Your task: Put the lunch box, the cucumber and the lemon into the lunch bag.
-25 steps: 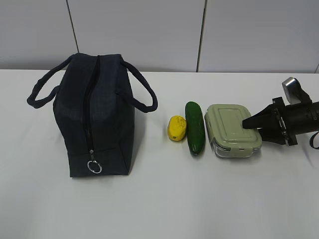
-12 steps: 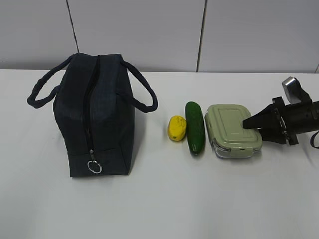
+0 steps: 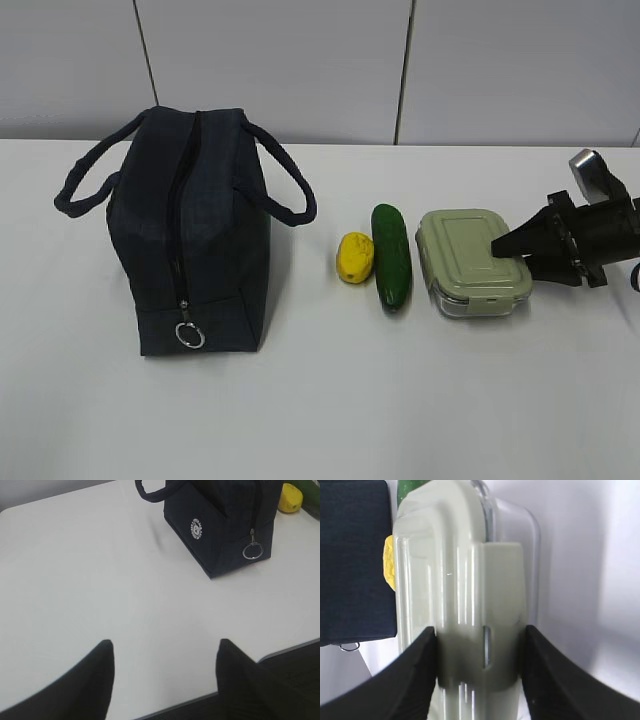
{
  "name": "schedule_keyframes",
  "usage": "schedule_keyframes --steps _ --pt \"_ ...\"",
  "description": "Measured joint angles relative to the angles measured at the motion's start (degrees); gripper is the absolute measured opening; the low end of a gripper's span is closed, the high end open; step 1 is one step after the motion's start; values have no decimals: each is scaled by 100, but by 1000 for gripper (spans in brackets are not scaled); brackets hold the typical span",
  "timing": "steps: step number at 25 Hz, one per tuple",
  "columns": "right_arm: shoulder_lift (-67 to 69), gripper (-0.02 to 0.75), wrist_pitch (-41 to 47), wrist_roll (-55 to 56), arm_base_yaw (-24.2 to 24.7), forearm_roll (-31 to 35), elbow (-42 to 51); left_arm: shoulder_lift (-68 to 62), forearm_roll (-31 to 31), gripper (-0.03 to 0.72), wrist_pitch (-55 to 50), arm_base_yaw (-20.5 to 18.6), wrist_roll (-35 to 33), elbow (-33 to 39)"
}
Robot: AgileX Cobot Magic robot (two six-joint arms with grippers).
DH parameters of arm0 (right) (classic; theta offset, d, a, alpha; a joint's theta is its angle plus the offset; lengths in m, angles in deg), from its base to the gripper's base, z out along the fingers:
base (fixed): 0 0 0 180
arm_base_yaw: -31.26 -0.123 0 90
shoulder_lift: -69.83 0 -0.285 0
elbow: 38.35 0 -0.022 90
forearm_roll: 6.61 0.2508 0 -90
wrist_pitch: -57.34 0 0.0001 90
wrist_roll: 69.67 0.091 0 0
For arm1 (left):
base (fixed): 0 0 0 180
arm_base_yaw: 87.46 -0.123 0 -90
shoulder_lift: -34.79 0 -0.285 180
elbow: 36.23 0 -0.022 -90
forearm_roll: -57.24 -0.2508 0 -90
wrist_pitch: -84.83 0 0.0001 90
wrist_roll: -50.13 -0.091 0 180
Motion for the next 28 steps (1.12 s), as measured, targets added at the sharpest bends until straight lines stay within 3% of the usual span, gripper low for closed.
schedule_keyframes --steps 28 --pt "-381 382 -104 455 0 -81 10 0 179 447 0 0 0 0"
